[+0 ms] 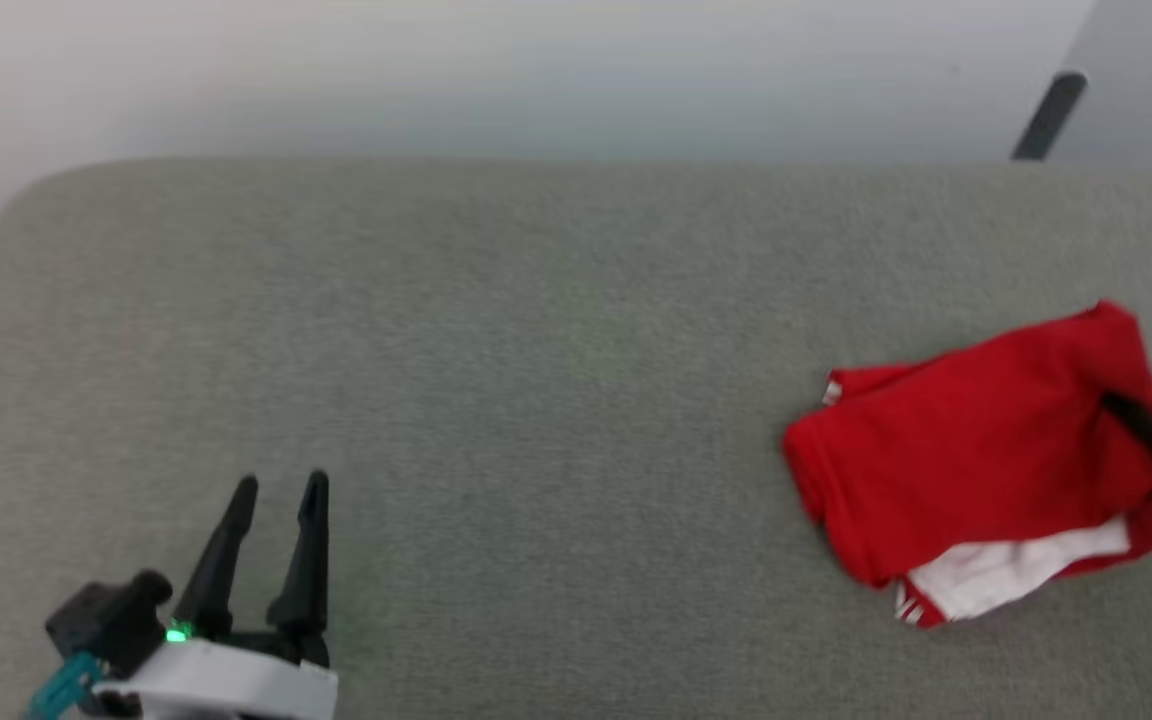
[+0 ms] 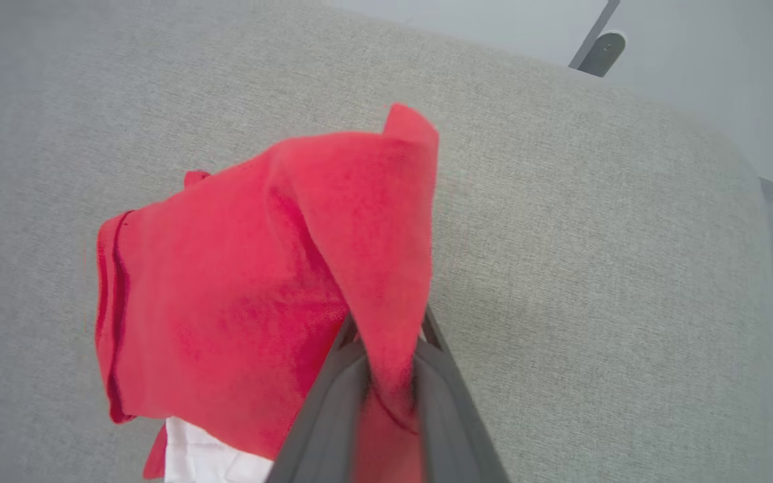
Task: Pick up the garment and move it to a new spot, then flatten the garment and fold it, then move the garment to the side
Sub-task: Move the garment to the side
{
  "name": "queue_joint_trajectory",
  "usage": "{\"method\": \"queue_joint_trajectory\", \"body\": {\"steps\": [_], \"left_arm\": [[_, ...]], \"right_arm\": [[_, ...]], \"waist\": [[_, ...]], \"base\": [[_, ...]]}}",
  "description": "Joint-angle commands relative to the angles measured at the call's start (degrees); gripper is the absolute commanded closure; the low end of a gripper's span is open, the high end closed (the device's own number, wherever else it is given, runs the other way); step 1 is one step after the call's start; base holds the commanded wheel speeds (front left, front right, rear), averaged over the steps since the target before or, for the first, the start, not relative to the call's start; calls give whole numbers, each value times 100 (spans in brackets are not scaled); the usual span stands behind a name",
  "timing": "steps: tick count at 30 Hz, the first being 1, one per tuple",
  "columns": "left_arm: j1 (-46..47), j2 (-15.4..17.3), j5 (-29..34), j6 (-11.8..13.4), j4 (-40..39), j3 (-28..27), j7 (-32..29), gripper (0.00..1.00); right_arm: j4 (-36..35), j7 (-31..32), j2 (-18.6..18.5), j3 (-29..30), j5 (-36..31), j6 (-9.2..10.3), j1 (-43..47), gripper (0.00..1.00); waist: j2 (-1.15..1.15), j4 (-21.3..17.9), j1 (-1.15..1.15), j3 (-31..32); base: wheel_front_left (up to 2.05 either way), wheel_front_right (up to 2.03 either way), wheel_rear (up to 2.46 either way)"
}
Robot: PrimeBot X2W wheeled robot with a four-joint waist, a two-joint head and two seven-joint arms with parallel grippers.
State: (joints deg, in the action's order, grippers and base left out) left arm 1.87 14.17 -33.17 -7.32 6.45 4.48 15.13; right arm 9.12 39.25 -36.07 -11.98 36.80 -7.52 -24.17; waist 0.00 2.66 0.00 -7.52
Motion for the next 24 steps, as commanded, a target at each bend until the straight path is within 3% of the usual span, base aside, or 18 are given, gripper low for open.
{"method": "queue_joint_trajectory", "body": {"steps": [1,12,24], "left_arm": [[153,38,55,-23,-12,32,-5,0],[802,331,174,-23,-83,113,-4,0],[1224,632,323,-5,-119,171,-16,0]], "right_arm": [[18,-80,-88,-2,34,7,-145,100],[449,-802,-568,-415,-143,7,-1050,100],[1412,-1843,-924,-1127,-583,7,-2176,100]], "waist": [[0,-332,0,-351],[0,-1063,0,-1206],[0,-1803,0,-1877]], "base": [[0,0,0],[0,0,0],[0,0,0]]}}
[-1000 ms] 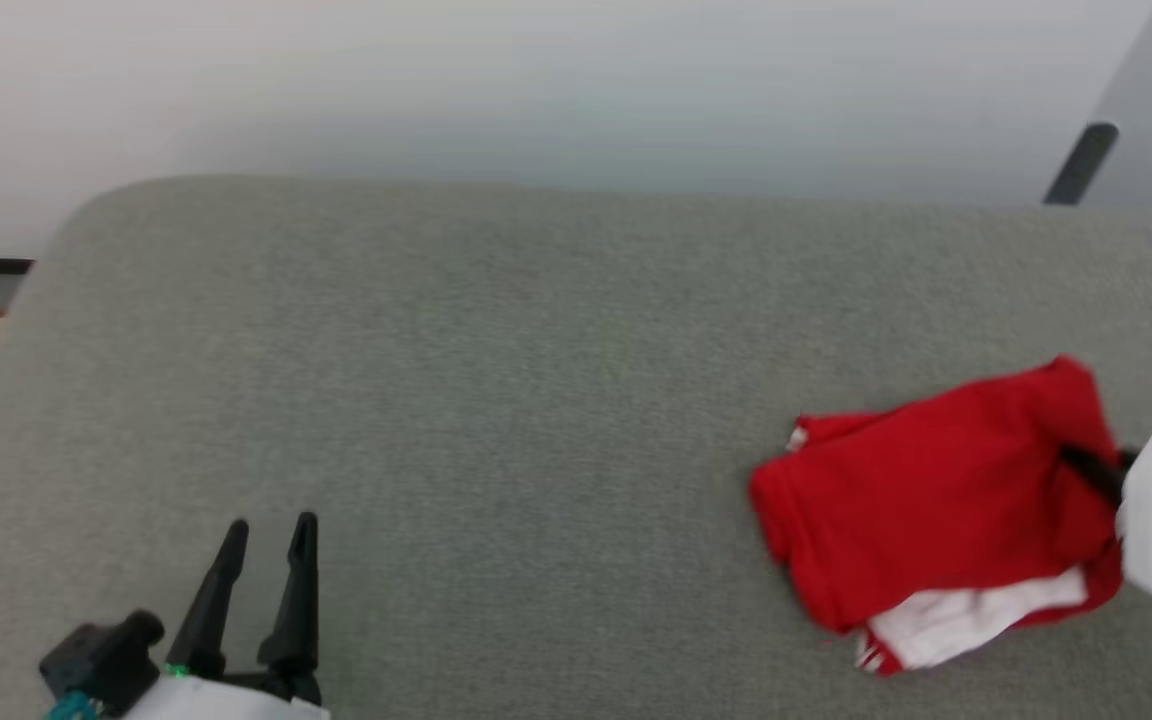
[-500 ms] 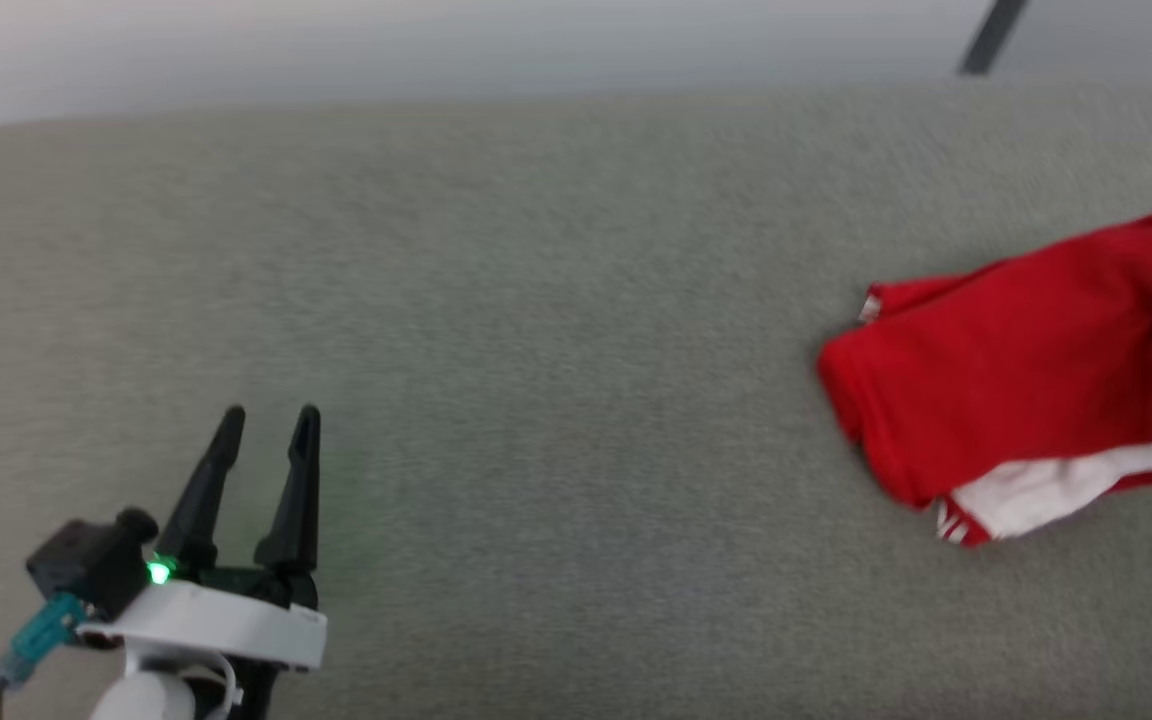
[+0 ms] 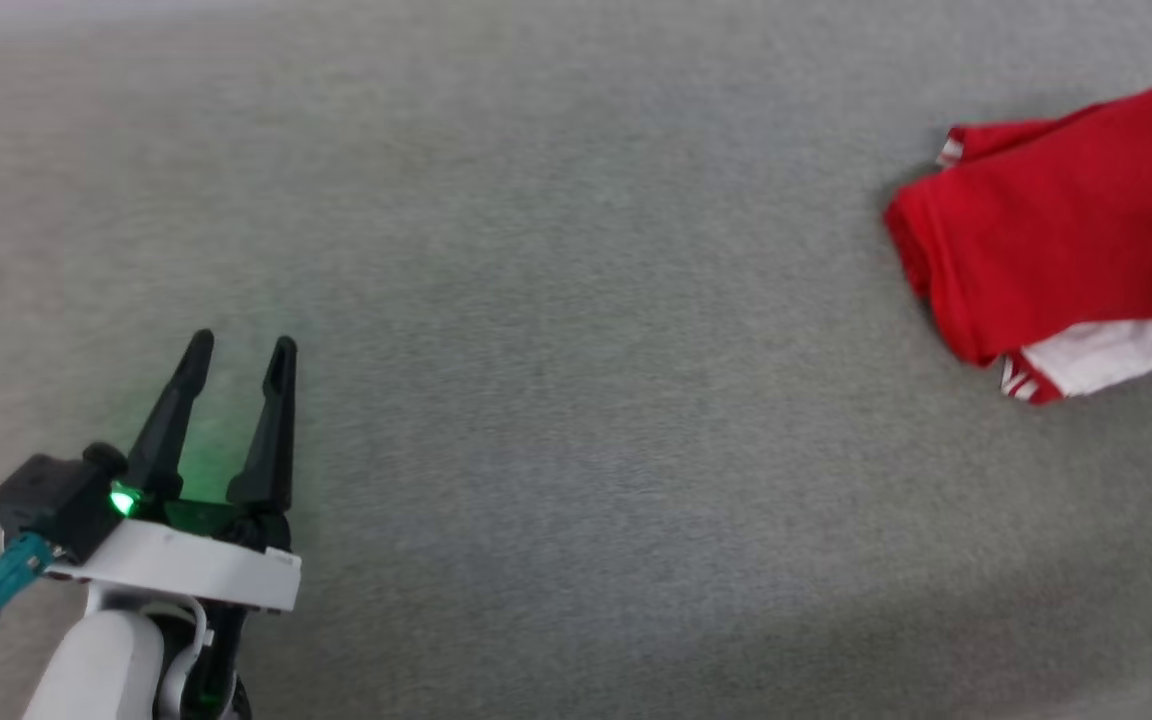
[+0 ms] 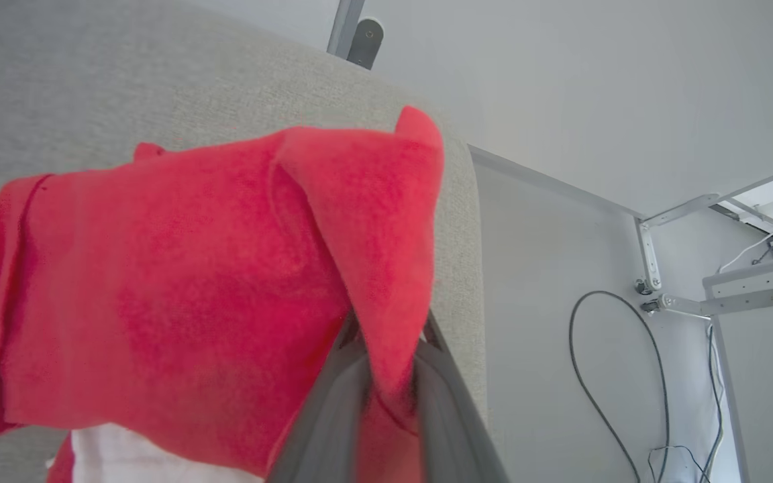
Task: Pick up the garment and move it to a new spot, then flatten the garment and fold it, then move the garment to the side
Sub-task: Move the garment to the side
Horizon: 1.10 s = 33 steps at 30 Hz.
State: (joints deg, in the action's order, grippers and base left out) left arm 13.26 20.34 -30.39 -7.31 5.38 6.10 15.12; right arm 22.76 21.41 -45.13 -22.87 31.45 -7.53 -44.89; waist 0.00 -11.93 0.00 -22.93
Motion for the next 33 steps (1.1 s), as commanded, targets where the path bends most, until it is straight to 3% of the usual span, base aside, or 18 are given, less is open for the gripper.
{"method": "queue_joint_trajectory", "body": {"steps": [1,12,22,23,24,26,27,28,31,33], "left_arm": [[117,33,53,-2,-17,19,-29,0],[372,170,59,-8,-28,179,-172,0],[395,232,17,20,6,192,-224,0],[398,235,13,21,10,196,-224,0],[401,230,8,23,19,203,-222,0],[400,222,5,29,32,214,-215,0],[403,214,-2,34,33,219,-210,0],[399,210,-9,34,35,228,-204,0],[368,199,-31,34,43,236,-175,0],[351,170,-53,32,47,238,-148,0]], "right_arm": [[150,-129,-43,-83,-85,8,-176,100],[1341,-967,-100,-512,-491,8,-955,100],[2476,-1568,331,-672,-555,8,-1404,100],[2598,-1625,372,-662,-535,8,-1451,91],[2709,-1680,401,-680,-550,8,-1492,75],[2922,-1776,479,-711,-557,8,-1573,59],[3014,-1824,508,-723,-554,8,-1606,46],[3103,-1875,533,-742,-562,8,-1640,22],[3336,-1995,563,-778,-558,8,-1732,0],[3484,-2064,558,-770,-520,8,-1779,0]], "waist": [[0,-382,0,-371],[0,-473,0,-689],[0,-355,0,-810],[0,-341,0,-812],[0,-322,0,-807],[0,-288,0,-785],[0,-272,0,-771],[0,-255,0,-750],[0,-205,0,-670],[0,-156,0,-604]], "base": [[0,0,0],[0,0,0],[0,0,0],[0,0,0],[0,0,0],[0,0,0],[0,0,0],[0,0,0],[0,0,0],[0,0,0]]}}
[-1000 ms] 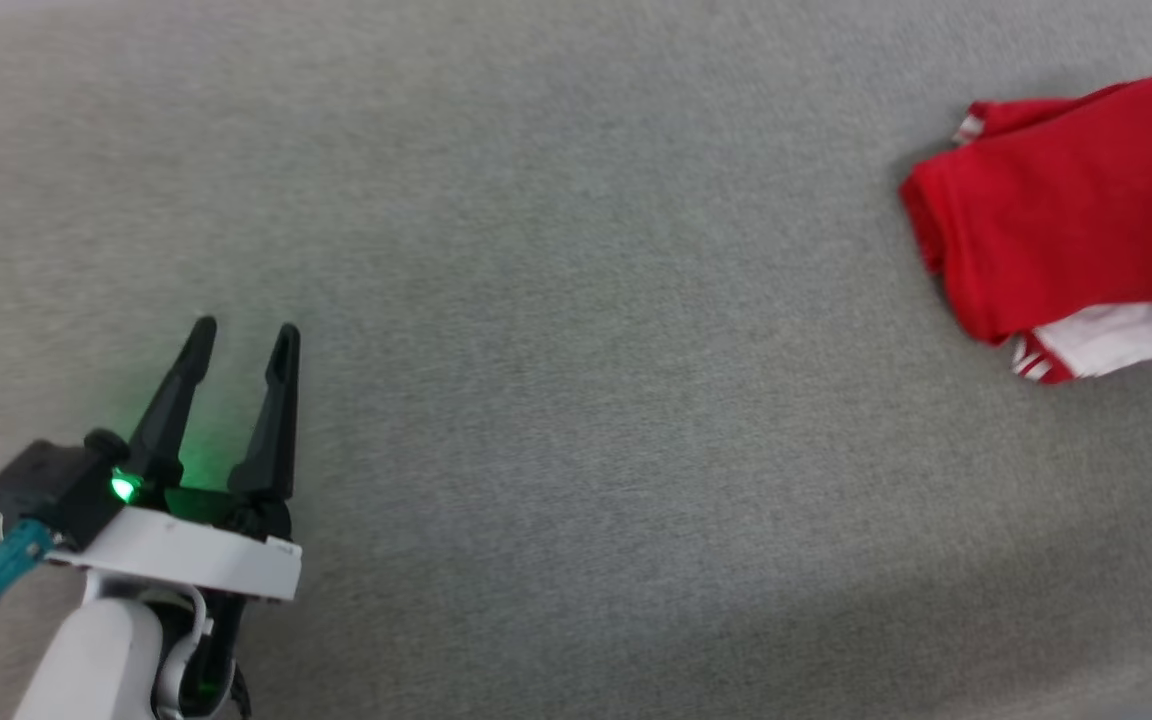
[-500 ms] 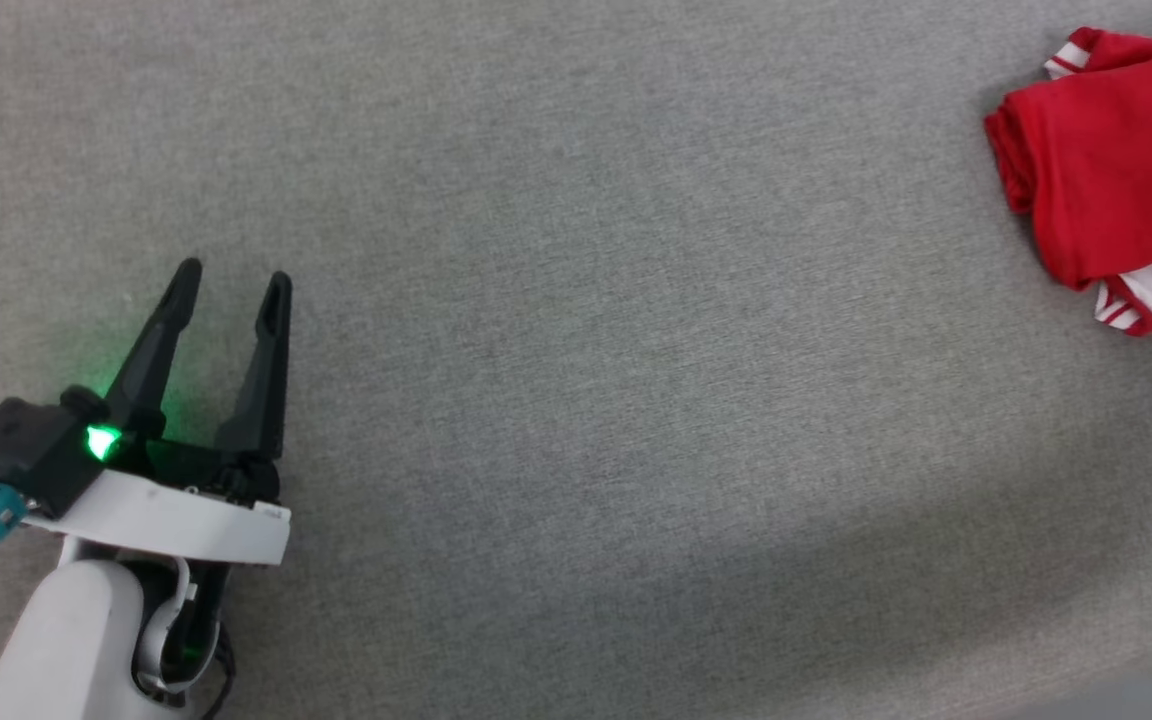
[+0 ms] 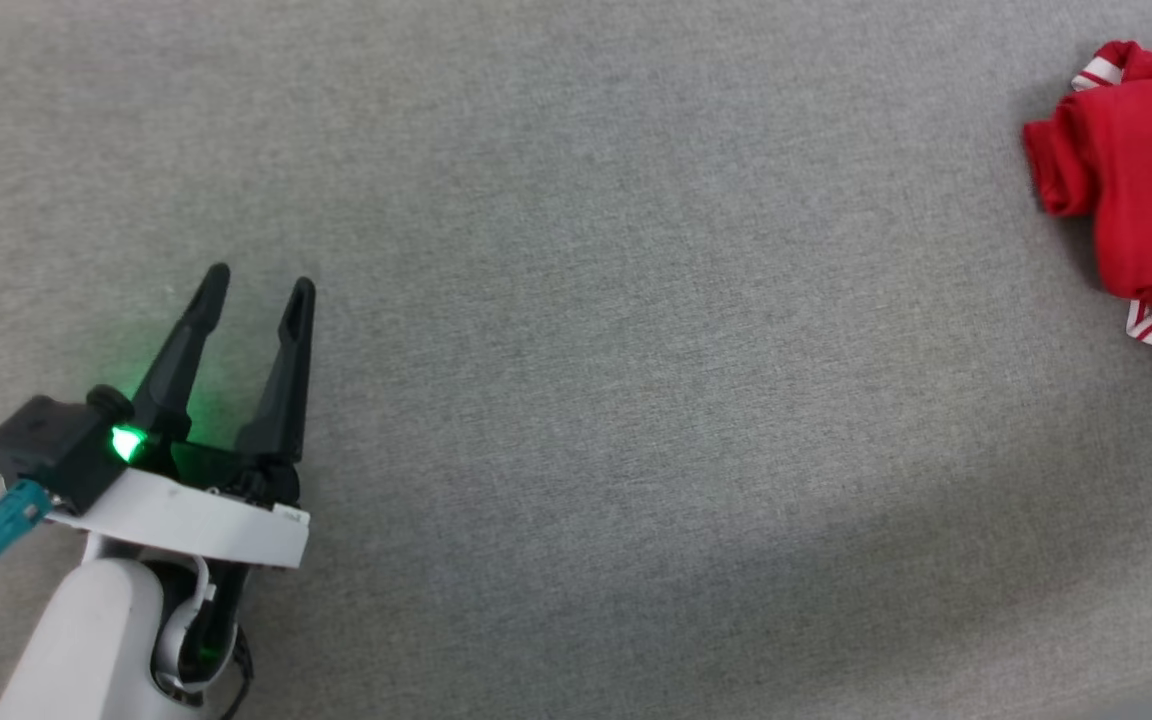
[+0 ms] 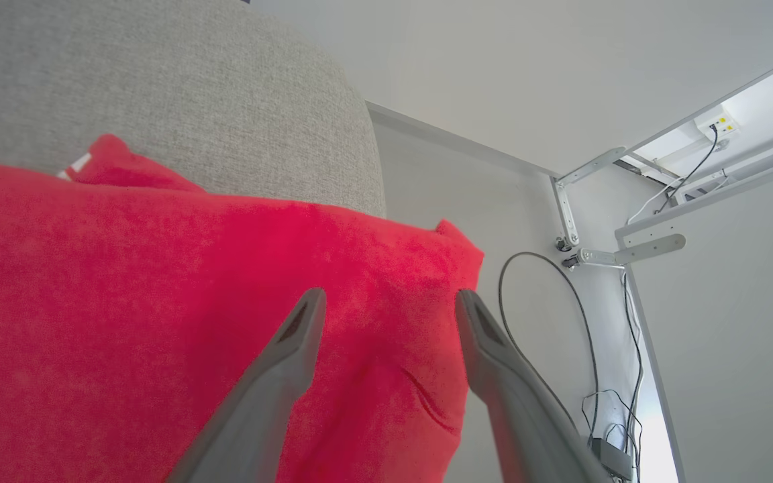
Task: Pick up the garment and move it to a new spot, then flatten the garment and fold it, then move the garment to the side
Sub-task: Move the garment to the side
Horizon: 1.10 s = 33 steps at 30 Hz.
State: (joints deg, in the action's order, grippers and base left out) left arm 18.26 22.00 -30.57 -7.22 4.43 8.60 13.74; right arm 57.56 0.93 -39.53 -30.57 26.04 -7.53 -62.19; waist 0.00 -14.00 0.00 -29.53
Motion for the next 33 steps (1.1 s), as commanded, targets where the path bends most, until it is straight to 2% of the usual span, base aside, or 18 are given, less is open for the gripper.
{"method": "queue_joint_trajectory", "body": {"steps": [1,10,21,28,33], "left_arm": [[-157,-10,-39,22,144,-1,1,0],[-273,-88,-113,10,236,-1,79,0],[-813,-221,-224,-3,474,-171,132,0],[-1233,-296,-288,-16,576,-259,140,0],[-1593,-323,-295,-17,577,-419,135,0]], "right_arm": [[85,-51,-2,13,49,8,-60,0],[493,-309,27,-45,276,8,47,0],[349,-1268,240,-57,581,8,690,0],[-163,-1586,394,79,593,8,1392,0],[-1025,-1609,519,582,360,8,2072,0]], "waist": [[0,79,0,89],[0,300,0,470],[0,522,0,1528],[0,703,0,2255],[0,829,0,2703]], "base": [[0,0,0],[0,0,0],[0,0,0],[0,0,0],[0,0,0]]}}
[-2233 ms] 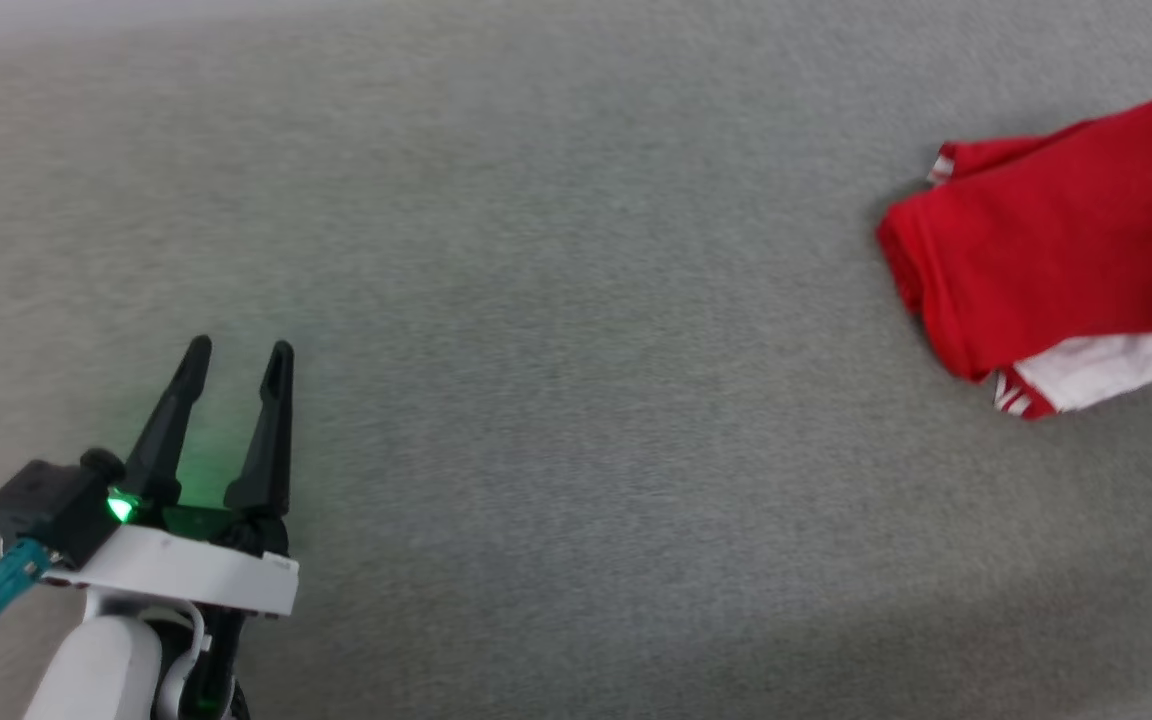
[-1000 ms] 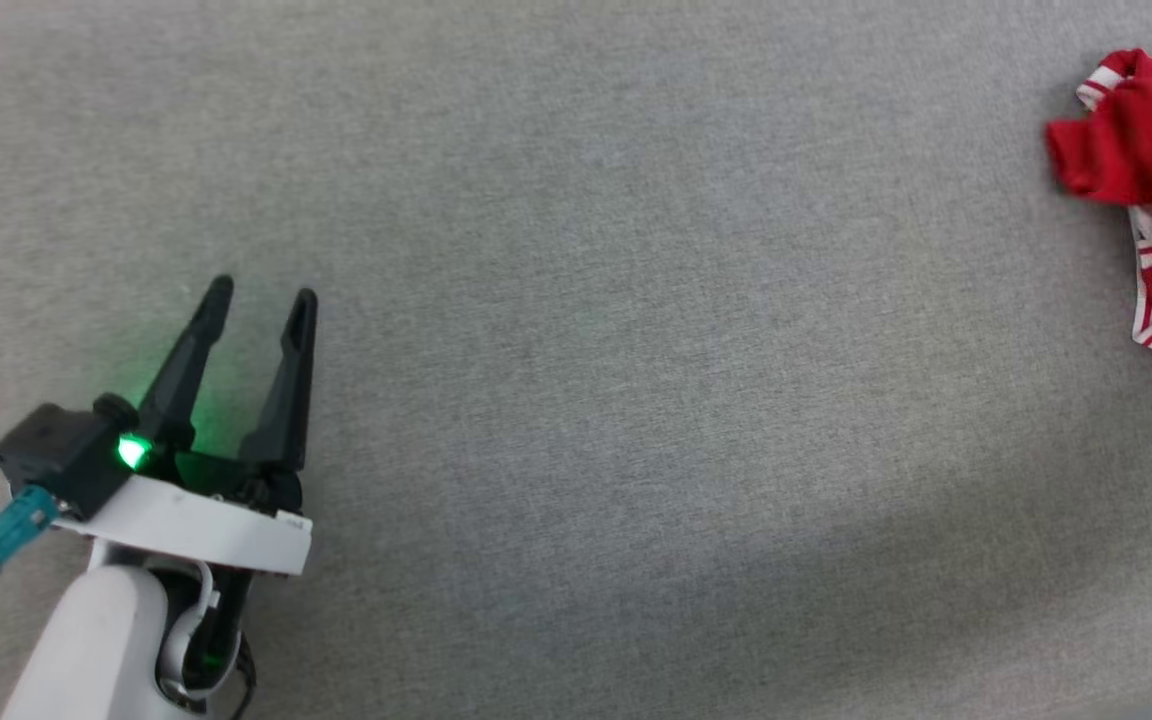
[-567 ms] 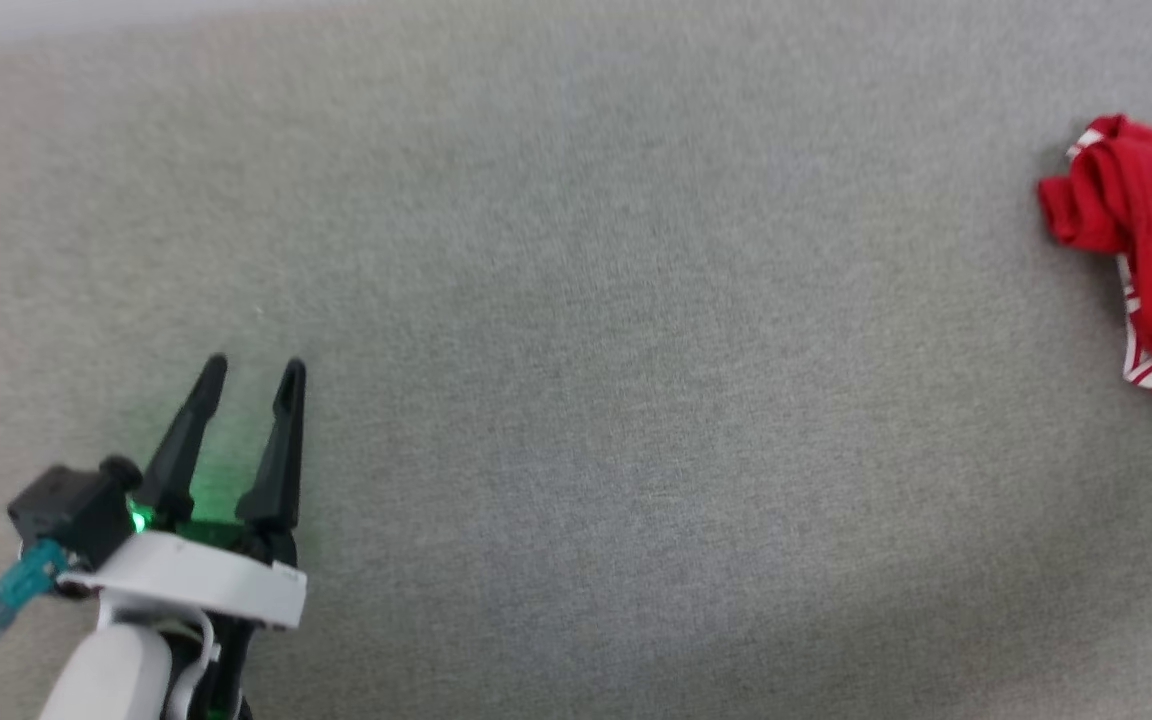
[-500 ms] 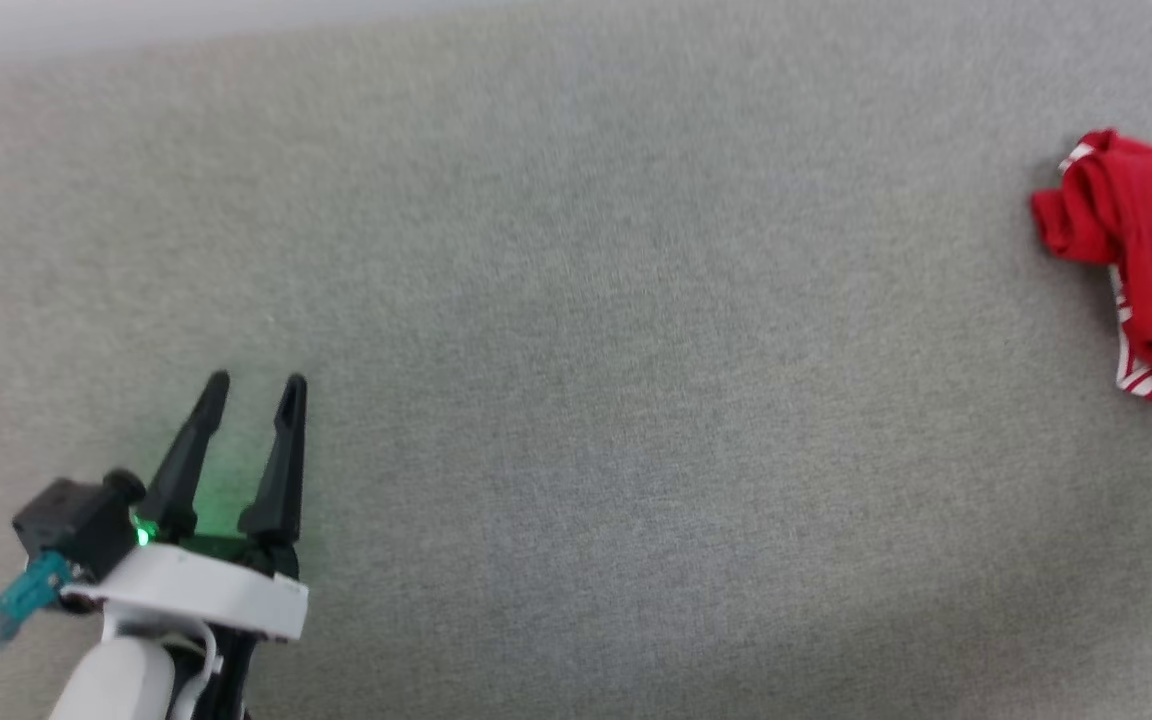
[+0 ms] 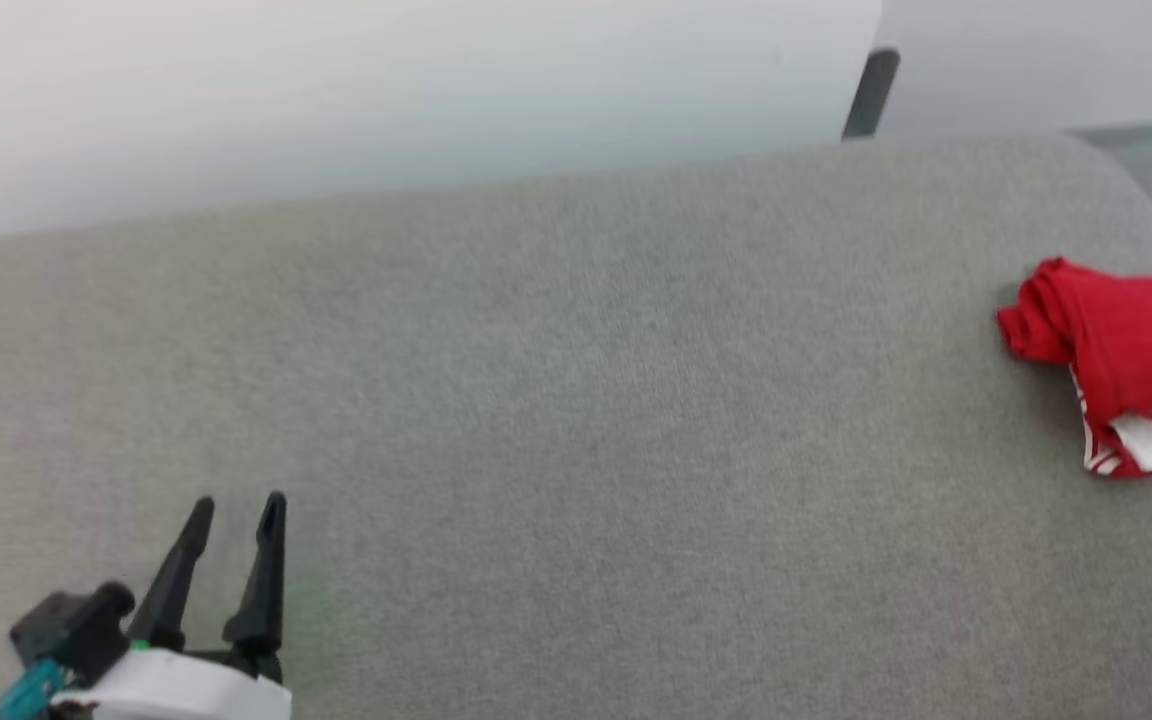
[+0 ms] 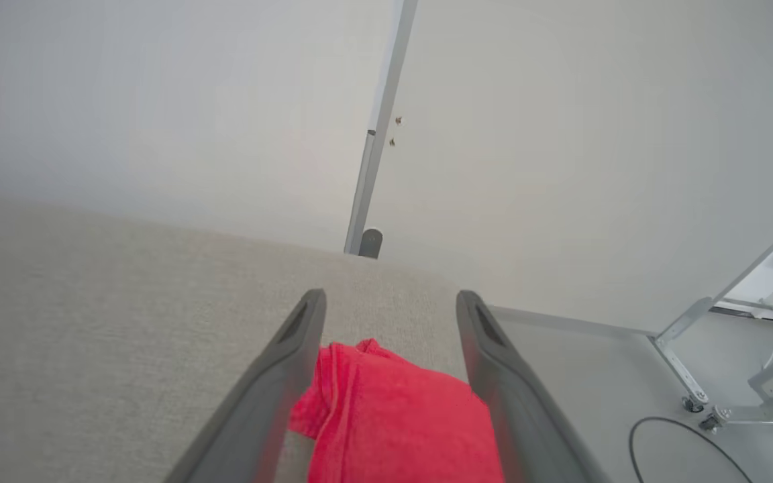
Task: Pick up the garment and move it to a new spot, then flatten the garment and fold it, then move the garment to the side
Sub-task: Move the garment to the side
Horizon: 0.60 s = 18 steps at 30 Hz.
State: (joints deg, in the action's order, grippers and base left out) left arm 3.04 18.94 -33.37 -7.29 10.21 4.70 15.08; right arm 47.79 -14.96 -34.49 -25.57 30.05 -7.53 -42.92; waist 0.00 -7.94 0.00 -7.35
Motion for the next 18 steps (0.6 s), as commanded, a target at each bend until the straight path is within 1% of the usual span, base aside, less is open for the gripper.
{"method": "queue_joint_trajectory", "body": {"steps": [1,6,9,12,18], "left_arm": [[-143,-23,-9,-11,-12,-62,0,0],[-477,-76,31,-13,-116,-310,0,0],[-673,-133,71,-12,-208,-511,0,0],[-853,-178,120,-14,-290,-694,1,0],[-1174,-212,187,-20,-393,-1018,1,0]], "right_arm": [[-243,-21,61,243,-100,8,337,0],[-1225,-23,367,1108,-523,8,1340,0],[-1712,-23,602,1501,-806,8,1979,0],[-2132,-24,825,1806,-1067,8,2467,0],[-2781,-24,1289,2217,-1454,8,3281,0]], "waist": [[0,253,0,561],[0,430,0,837],[0,541,0,948],[0,625,0,1047],[0,753,0,1193]], "base": [[0,0,0],[0,0,0],[0,0,0],[0,0,0],[0,0,0]]}}
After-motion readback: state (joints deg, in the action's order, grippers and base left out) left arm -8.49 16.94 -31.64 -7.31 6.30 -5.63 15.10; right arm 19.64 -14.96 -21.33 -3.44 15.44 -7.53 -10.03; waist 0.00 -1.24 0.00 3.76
